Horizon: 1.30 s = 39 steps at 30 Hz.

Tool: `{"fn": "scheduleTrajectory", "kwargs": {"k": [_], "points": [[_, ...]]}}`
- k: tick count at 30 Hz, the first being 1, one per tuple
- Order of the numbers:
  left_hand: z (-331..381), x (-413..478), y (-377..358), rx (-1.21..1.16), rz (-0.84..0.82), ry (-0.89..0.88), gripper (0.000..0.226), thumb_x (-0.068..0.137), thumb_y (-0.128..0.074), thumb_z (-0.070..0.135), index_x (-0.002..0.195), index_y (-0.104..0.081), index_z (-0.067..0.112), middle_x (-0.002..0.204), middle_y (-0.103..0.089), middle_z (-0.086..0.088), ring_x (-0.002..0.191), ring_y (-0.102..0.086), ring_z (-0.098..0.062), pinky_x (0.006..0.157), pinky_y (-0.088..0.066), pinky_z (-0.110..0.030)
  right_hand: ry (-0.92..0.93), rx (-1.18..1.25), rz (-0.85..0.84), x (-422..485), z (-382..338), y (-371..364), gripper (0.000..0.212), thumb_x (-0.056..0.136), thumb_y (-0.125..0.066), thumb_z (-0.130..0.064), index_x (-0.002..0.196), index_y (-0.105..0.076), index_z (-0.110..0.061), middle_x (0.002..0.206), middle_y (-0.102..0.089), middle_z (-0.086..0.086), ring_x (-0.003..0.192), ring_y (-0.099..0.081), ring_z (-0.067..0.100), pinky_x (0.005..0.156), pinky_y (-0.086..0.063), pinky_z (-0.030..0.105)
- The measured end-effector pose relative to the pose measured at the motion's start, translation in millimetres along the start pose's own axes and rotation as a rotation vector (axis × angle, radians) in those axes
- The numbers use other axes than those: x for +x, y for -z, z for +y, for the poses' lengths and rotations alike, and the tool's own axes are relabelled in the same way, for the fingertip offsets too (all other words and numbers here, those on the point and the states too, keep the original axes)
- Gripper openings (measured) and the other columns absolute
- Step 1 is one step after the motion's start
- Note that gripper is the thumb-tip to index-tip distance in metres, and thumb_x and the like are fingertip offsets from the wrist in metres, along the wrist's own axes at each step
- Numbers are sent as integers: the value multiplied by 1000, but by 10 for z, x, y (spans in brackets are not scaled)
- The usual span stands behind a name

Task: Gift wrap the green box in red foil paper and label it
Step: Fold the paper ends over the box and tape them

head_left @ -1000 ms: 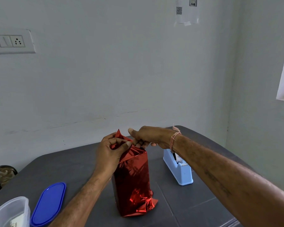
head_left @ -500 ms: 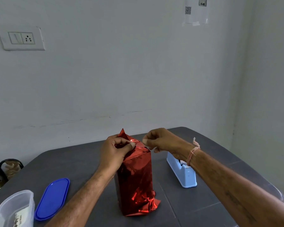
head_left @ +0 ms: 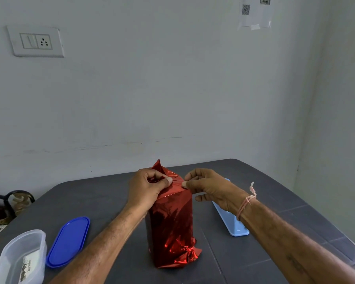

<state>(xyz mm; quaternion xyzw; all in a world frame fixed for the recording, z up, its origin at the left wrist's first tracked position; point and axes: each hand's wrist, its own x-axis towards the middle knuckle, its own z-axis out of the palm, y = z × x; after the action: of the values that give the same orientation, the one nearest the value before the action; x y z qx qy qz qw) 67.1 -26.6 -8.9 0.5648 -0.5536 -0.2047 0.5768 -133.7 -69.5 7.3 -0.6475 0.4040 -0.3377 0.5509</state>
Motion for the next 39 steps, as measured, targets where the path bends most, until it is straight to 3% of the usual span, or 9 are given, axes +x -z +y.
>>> {"fn": "scheduleTrajectory", "kwargs": {"k": [5,9,13,17,21,28,31,36,39], "points": [[19,30,24,-11,37,63,43,65,-95,27,99,-68,27,118,-65,6,114,-61,-14,101,-51,-38,-61,31,15,1,10,-30,14,87,-78,-23,95,-66,-21,83,-72,-7,75,-67,9,67,-52,28],[-2,68,43,-44,49,189,78,62,-97,30,123,-49,30,139,-48,-2,129,-50,-23,108,-48,-43,-87,53,41,-13,17,-48,19,89,-77,-30,101,-66,-20,89,-73,-4,79,-69,11,67,-52,28],[-29,88,40,-80,44,257,97,62,-98,29,138,-38,32,147,-44,-7,132,-49,-26,110,-45,-44,-132,220,81,2,18,36,31,96,-66,-42,113,-66,-15,104,-74,2,96,-71,19,83,-53,38],[-60,114,40,-138,9,358,110,58,-99,31,144,-32,31,142,-52,-12,125,-56,-28,108,-48,-46,-128,252,79,4,35,89,28,95,-68,-39,113,-65,-17,107,-74,4,99,-71,21,81,-55,38],[-28,121,65,-144,-31,416,105,60,-98,30,144,-37,21,132,-55,-9,113,-60,-24,88,-53,-33,-113,171,5,-2,87,30,28,86,-78,-35,106,-66,-20,96,-75,-2,91,-70,16,80,-55,37],[-64,184,168,-209,-160,526,85,43,-101,38,116,-68,8,102,-78,-10,95,-75,-25,74,-60,-31,-119,106,5,49,84,-36,36,79,-86,-30,108,-65,-21,95,-75,-5,89,-69,15,73,-55,33],[-38,187,154,-253,-197,576,61,61,-96,27,111,-72,3,97,-79,-14,96,-75,-30,78,-60,-32,-131,100,18,67,88,-21,35,80,-85,-27,108,-65,-22,95,-74,-6,89,-69,15,73,-54,34],[-40,181,159,-294,-236,629,70,49,-95,30,108,-74,0,95,-78,-18,87,-76,-29,69,-60,-30,-138,139,12,69,128,-23,34,80,-85,-27,107,-66,-23,96,-74,-4,93,-68,17,73,-54,36],[-28,171,179,-315,-229,632,63,55,-94,25,108,-73,-2,95,-78,-19,78,-75,-27,57,-58,-26,-136,194,7,57,149,-28,35,85,-80,-36,112,-64,-19,98,-75,-1,95,-69,19,81,-57,40]]}}
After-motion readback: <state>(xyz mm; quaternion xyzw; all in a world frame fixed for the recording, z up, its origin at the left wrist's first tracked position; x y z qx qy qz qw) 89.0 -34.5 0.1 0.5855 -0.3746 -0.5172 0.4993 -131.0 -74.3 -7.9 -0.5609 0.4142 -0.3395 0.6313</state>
